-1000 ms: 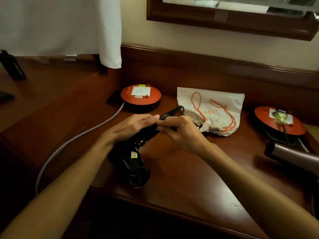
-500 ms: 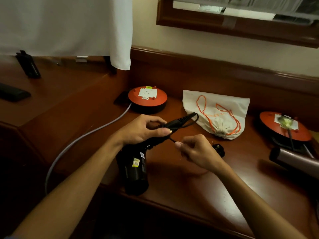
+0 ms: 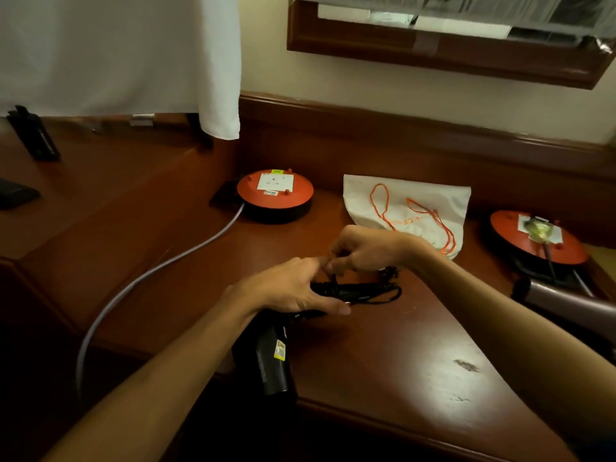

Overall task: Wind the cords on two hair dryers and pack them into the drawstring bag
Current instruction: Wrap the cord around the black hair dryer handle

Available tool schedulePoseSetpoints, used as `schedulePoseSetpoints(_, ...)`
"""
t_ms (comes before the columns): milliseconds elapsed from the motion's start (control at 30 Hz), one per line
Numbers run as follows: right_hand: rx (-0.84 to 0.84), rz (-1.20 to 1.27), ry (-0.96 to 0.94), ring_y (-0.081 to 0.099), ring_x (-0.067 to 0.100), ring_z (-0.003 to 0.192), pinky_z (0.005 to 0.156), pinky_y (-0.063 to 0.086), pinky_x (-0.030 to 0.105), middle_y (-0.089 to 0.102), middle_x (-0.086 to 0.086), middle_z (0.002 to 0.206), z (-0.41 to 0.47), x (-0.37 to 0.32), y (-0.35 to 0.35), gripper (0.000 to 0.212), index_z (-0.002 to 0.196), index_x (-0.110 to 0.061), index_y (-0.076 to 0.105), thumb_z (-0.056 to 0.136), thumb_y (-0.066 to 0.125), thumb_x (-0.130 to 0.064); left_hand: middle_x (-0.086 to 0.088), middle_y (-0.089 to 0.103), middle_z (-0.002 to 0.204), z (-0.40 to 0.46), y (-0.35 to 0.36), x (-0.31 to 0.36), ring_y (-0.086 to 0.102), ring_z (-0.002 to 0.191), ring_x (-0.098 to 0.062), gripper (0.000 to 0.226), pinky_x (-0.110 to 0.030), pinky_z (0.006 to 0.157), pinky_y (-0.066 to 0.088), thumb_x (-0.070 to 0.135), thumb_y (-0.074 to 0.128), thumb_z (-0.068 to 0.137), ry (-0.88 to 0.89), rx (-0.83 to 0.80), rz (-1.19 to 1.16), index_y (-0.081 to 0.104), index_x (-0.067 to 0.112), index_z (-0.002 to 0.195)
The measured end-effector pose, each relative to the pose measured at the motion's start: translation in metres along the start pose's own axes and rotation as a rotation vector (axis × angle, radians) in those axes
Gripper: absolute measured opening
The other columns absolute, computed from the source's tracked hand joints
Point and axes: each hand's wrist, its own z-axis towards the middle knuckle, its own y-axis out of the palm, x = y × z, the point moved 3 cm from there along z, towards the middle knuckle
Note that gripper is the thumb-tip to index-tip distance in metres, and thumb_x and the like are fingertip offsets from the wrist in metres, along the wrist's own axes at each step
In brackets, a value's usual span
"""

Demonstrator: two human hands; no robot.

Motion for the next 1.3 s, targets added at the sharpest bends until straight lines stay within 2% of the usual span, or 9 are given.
schedulePoseSetpoints(267,0.118,-0.214,0.007,0.062,0.013,0.061,0.057,0.050,0.031,0.065,-0.002,0.072,-0.029,-0.034,0.004,0.020,0.096,-0.012,0.074,0.099,0.055,-0.017,0.011,0.073,0.095,0.002,-0.015,-0.006,0.071,0.083,-0.012,0.045,-0.053,0.082,0.058,0.080,0.063,0.078,0.051,0.021,0.087,0.064,0.043,0.104)
schedulePoseSetpoints(467,0.411,0.111,-0.002,0.066,0.016,0.066,0.061,0.053,0.036,0.066,-0.006,0.073,-0.045,-0.036,0.026,0.023,0.094,-0.021,0.072,0.101,0.052,-0.013,0.002,0.077,0.104,-0.004,-0.032,-0.007,0.075,0.094,-0.022,0.029,-0.042,0.085,0.060,0.050,0.075,0.090,0.075,0.068,-0.236,0.072,0.038,0.116)
schedulePoseSetpoints(633,0.715,0.377,0.048,0.068,0.003,0.069,0.063,0.056,0.020,0.072,-0.010,0.083,-0.043,-0.025,0.053,0.030,0.127,-0.023,0.069,0.098,0.062,-0.018,0.003,0.077,0.108,-0.013,-0.044,-0.008,0.075,0.093,-0.009,0.029,-0.023,0.074,0.058,0.030,0.072,0.095,0.062,0.087,-0.397,0.073,0.027,0.124)
schedulePoseSetpoints(833,0.963,0.516,-0.097,0.072,0.006,0.070,0.067,0.056,0.021,0.077,-0.006,0.087,-0.039,-0.030,0.079,0.026,0.115,-0.017,0.077,0.090,0.074,-0.010,-0.004,0.077,0.108,-0.017,-0.040,-0.005,0.076,0.094,-0.024,0.030,-0.034,0.073,0.062,0.048,0.069,0.091,0.019,0.131,-0.496,0.076,0.031,0.115)
schedulePoseSetpoints(933,0.952,0.533,-0.115,0.072,0.004,0.091,0.081,0.058,0.028,0.077,-0.007,0.102,-0.042,-0.028,0.076,0.035,0.120,-0.022,0.074,0.086,0.078,-0.015,-0.002,0.079,0.106,-0.015,-0.038,-0.005,0.078,0.094,-0.022,0.031,-0.041,0.079,0.064,0.053,0.073,0.084,0.043,0.189,-0.486,0.077,0.038,0.111)
schedulePoseSetpoints(1067,0.845,0.539,-0.097,0.068,0.004,0.099,0.088,0.053,0.016,0.071,-0.009,0.107,-0.058,-0.017,0.080,0.062,0.142,-0.031,0.050,0.089,0.075,-0.012,-0.015,0.078,0.106,-0.018,-0.041,-0.009,0.074,0.097,-0.045,0.042,-0.063,0.086,0.058,0.049,0.074,0.084,0.079,0.239,-0.562,0.075,0.030,0.121)
schedulePoseSetpoints(1200,0.735,0.578,0.072,0.063,0.004,0.080,0.068,0.050,0.020,0.067,-0.009,0.096,-0.055,0.000,0.095,0.035,0.119,-0.029,0.046,0.094,0.068,-0.017,-0.021,0.076,0.098,-0.018,-0.046,-0.006,0.073,0.087,-0.050,0.036,-0.055,0.083,0.060,0.032,0.069,0.095,0.084,0.167,-0.578,0.069,0.012,0.126)
schedulePoseSetpoints(1267,0.737,0.355,0.130,0.055,0.008,0.080,0.067,0.042,0.027,0.060,-0.007,0.090,-0.049,0.012,0.098,0.008,0.098,-0.027,0.053,0.099,0.060,-0.030,-0.024,0.075,0.101,-0.017,-0.050,-0.002,0.073,0.092,-0.050,0.029,-0.050,0.084,0.061,0.031,0.067,0.097,0.080,0.162,-0.535,0.068,0.012,0.119)
schedulePoseSetpoints(1300,0.733,0.237,0.144,0.052,0.012,0.081,0.068,0.040,0.032,0.056,-0.006,0.086,-0.045,0.017,0.099,0.015,0.089,-0.025,0.056,0.101,0.056,-0.035,-0.023,0.075,0.101,-0.016,-0.049,0.000,0.074,0.093,-0.046,0.028,-0.049,0.085,0.061,0.033,0.067,0.097,0.076,0.172,-0.515,0.068,0.014,0.117)
